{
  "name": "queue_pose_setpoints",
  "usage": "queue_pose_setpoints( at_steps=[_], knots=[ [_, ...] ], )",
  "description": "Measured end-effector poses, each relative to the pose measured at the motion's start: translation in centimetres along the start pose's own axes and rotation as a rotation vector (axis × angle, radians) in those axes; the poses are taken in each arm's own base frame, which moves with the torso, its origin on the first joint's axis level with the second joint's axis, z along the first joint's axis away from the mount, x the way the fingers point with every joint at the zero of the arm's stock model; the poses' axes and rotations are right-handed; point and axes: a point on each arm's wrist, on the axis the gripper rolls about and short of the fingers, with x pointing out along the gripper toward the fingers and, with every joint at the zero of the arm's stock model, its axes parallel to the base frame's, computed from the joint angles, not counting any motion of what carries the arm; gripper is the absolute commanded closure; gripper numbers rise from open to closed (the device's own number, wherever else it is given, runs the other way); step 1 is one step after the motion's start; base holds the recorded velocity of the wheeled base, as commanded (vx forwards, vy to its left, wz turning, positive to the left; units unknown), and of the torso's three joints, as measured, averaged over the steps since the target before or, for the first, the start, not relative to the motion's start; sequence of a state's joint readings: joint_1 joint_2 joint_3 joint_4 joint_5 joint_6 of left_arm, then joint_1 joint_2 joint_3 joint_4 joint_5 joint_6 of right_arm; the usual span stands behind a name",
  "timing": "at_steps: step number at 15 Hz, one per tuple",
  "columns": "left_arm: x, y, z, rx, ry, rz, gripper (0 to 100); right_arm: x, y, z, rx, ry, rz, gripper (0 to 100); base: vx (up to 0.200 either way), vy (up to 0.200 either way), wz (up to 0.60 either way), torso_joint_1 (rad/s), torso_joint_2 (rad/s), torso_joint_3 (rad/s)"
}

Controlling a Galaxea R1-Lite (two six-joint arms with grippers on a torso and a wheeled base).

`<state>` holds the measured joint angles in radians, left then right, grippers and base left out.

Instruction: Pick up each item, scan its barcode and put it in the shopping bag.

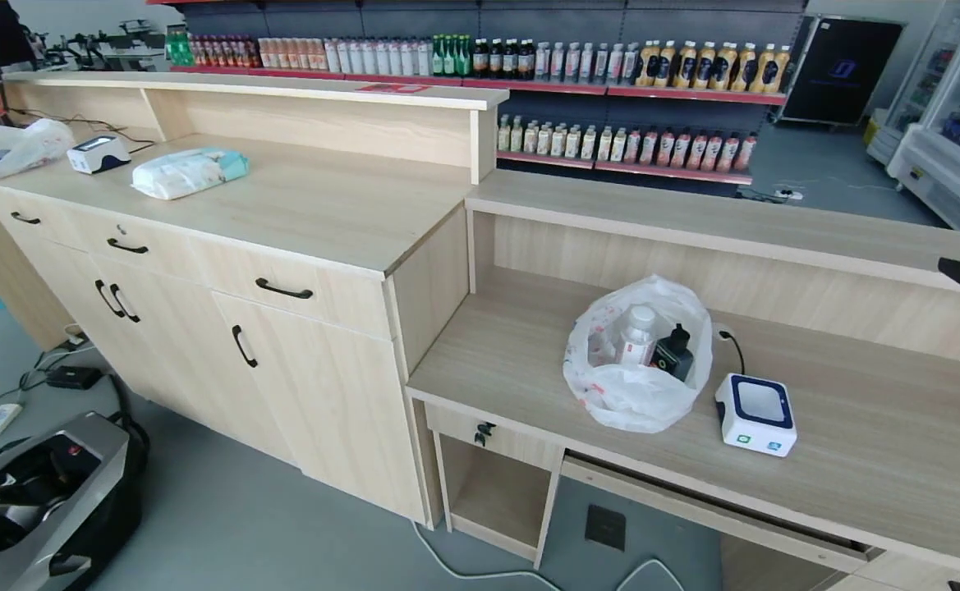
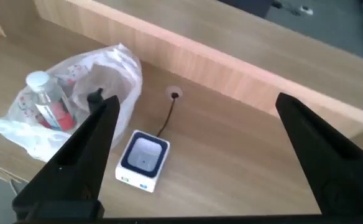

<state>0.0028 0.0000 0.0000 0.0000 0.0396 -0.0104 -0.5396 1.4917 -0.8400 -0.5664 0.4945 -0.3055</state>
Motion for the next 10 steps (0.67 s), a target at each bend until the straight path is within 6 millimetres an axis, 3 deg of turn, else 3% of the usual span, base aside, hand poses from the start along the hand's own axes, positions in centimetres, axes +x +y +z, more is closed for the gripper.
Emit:
queue_pose_setpoints(
  at_steps=[5, 8, 10],
  knots=[
    [0.0, 0.0, 0.0, 0.0, 0.0, 0.0, 0, -6.8, 3.0, 0.7, 0.161, 0.248, -0.229, 0, 0.0, 0.0, -0.6, -0.001, 0.01, 0.0],
    [0.0, 0.0, 0.0, 0.0, 0.0, 0.0, 0, -10.8, 6.3, -1.3, 0.169, 0.288, -0.256, 0, 0.0, 0.0, -0.6, 0.005, 0.0, 0.004],
    [0.0, 0.0, 0.0, 0.0, 0.0, 0.0, 0, -13.5, 8.7, -3.3, 0.2, 0.291, -0.253, 0, 0.0, 0.0, 0.0, 0.0, 0.0, 0.0]
  ],
)
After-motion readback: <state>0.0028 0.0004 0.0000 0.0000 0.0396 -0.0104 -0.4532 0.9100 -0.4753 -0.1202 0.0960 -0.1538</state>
